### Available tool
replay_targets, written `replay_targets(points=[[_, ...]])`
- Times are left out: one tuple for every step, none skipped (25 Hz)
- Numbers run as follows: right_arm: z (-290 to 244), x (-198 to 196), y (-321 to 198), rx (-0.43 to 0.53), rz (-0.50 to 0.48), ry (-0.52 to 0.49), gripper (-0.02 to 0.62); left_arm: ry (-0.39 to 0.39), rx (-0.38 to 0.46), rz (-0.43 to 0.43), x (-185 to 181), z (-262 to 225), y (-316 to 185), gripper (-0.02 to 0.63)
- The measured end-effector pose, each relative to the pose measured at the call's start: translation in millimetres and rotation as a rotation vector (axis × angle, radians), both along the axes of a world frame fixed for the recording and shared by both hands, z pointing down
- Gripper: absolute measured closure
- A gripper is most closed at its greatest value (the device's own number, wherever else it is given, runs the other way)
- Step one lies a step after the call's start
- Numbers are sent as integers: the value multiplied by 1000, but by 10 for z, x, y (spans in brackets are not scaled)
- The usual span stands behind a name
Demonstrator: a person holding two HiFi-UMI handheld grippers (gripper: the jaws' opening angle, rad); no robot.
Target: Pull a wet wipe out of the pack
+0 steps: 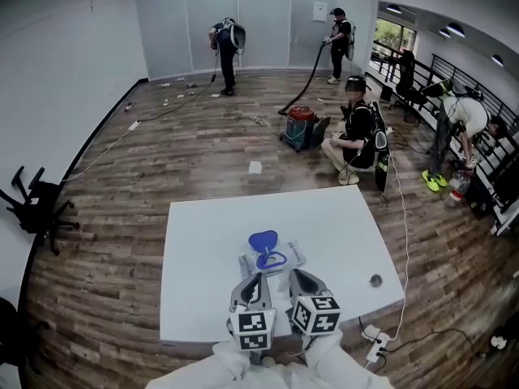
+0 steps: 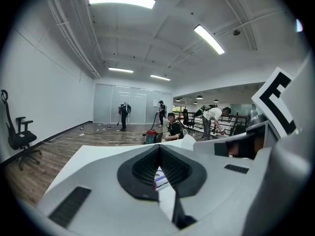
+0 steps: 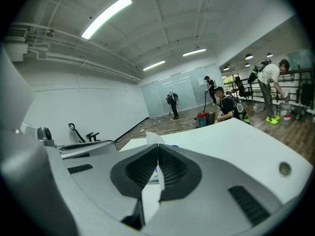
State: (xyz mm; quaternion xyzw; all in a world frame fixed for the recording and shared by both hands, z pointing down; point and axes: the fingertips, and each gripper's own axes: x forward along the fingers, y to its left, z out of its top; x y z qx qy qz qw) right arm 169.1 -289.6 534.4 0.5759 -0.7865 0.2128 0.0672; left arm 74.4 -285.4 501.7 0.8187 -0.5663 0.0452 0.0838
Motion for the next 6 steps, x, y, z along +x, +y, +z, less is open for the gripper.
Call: replay_targets(points=[[4,3,-4,0,-1,-1,581,0,1,-1,5,2,-4,606],[5,3,-12,0,-2,-2,581,1,1,-2,7,3,-10,606],[4,0,-18,0,-3,-2,581,2,1,-3,6,3,-14,606],[-1,-4,-23,0,-3,-2,581,2,0,-4,2,5,-17,606],[-9,-7,-26,0,-3,-3,581,2,0,-5,-1,8,-18,606],[-19,-9,-29,0,-2,-5,581,2,-1,-6,-5,11,-20,606]])
